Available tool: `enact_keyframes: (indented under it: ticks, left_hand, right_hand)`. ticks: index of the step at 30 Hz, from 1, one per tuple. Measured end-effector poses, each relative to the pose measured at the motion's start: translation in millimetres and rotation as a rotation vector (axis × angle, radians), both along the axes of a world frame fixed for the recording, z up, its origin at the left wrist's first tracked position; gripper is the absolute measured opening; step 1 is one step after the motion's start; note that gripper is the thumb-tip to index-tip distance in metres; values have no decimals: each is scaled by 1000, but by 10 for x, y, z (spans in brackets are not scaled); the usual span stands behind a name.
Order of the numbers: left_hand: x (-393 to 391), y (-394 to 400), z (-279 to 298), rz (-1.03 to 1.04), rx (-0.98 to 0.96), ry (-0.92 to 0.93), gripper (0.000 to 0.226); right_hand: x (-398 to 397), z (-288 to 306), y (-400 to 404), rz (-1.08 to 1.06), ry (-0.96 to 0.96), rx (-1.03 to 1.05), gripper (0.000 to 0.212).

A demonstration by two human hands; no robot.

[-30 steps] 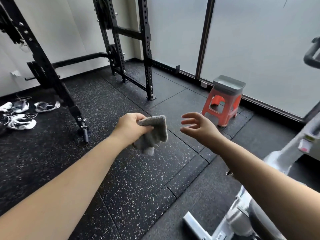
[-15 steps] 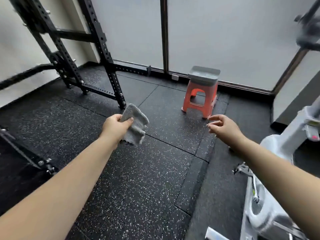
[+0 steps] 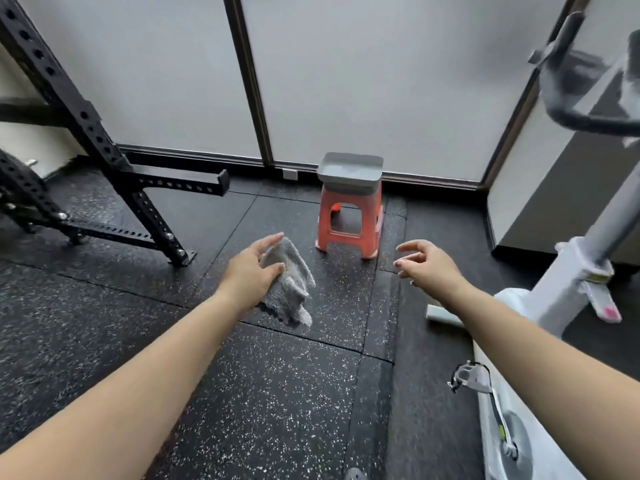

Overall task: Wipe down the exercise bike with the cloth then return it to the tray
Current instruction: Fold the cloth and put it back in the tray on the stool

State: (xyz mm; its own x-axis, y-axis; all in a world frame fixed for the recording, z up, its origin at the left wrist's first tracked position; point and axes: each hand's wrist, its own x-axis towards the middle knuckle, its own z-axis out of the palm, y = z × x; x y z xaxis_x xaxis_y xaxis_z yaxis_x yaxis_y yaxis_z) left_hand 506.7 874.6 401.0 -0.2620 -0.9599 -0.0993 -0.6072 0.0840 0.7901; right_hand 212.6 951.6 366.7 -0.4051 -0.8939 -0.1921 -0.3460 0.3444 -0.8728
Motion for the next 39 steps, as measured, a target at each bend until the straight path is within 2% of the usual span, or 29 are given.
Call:
enact_keyframes:
  ticks: [3,6,9,13,16,22,29,32,36,39]
  left_hand:
    - [-162,-482,12,-22,-8,-2,40]
    - [-277,-967,-57,0,-30,-7,41]
    - [-390,-1518,-195,-14,37,2,45]
    - [-589,-2350,-319,-71,145,69,39]
    - [-804,-2945,-344,-90,147,63,35]
    - [-1314,-3930,-376,-139,131,58,50]
    - [-2060,-4876,-543,-139,153,100,55]
    - [-2442,-5248,-525,-142,220,210,60]
    - [-2982,-5668,-341,-158,453,498,58]
    - [-3284,-5993,-252,-190,569,626,57]
  right_hand:
    - [-123,31,-400,-4,-11,11,20]
    - [-261,11,-760,-26,-25,28,21]
    - [-421,-20,-1135,-66,-35,32,22]
    - [-634,-96,-1713,-146,-24,40,25]
    - [-767,-116,-2197,-178,-19,54,29]
    - [-1077,-181,-3080,-226,-20,51,34]
    - [-1631,-415,-4069,-191,-30,115,38]
    - [-1935,-477,-4570,-157,-79,128,40]
    - [-2174,-478,-5215,-57,-155,161,50]
    - [-2250,-408,-5710,-7,-205,163,62]
